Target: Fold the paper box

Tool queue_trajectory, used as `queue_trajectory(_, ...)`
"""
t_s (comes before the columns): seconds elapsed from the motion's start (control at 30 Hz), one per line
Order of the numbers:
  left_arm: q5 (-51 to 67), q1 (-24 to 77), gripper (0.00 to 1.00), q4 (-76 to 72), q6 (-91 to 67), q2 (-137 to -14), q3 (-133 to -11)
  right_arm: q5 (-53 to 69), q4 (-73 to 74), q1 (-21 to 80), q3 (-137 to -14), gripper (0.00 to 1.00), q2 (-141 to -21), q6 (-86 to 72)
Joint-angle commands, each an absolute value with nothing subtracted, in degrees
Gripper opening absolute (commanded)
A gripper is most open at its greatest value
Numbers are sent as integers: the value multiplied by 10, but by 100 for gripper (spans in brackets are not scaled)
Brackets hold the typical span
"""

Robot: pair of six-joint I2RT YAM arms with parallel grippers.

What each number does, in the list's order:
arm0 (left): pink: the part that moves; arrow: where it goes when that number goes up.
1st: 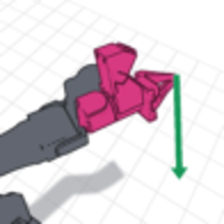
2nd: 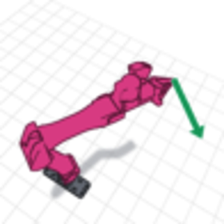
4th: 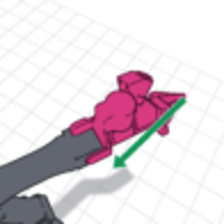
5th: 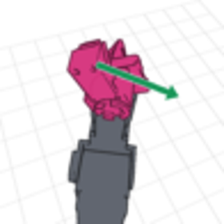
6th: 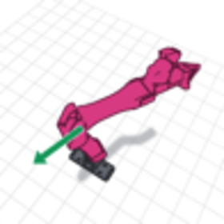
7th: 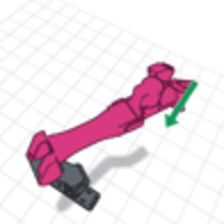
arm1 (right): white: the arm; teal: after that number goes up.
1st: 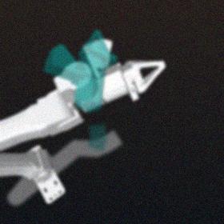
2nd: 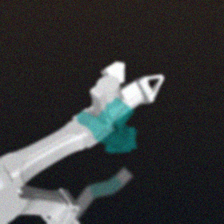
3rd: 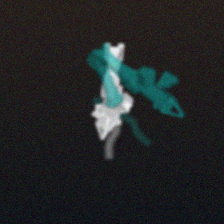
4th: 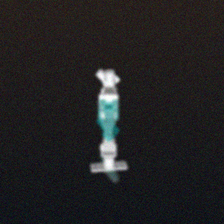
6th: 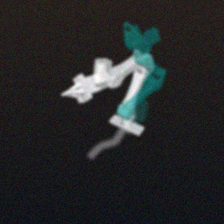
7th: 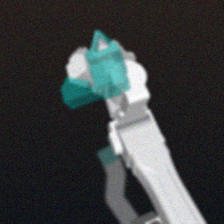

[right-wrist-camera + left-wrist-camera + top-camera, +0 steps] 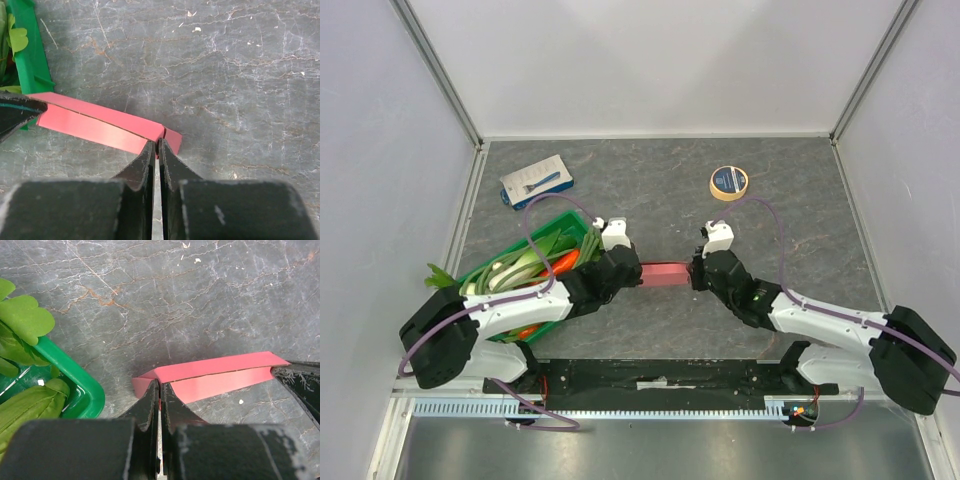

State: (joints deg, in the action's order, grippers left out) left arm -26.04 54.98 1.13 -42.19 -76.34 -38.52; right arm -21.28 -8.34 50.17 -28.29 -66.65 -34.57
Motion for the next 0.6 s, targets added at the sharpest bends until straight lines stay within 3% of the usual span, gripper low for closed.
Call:
queue_trajectory(0.0,-195,572,2,66,-466,-809,-333,-120,-2,523,-293,13,-666,-396)
queue_trajectory(0.1,-196,574,2,66,-465,-815,-332,-116,28,523,-312,18,-656,-395)
queue_trajectory(0.2,-197,575,2,69,-460,-825,-337,-120,65,523,-332,32,-635,-385)
queue_trajectory(0.3,-198,575,2,75,-454,-832,-341,-117,101,523,-351,49,-605,-371)
queue_trajectory(0.33,-199,575,2,76,-454,-833,-343,-129,112,522,-355,60,-596,-374)
queue_trajectory(0.5,-200,574,2,76,-454,-835,-345,-133,172,506,-390,84,-544,-407)
queue_trajectory(0.53,-200,576,2,77,-454,-835,-346,-132,183,500,-398,98,-543,-421)
queue_trajectory(0.57,-200,576,2,77,-452,-834,-347,-119,194,484,-408,98,-543,-445)
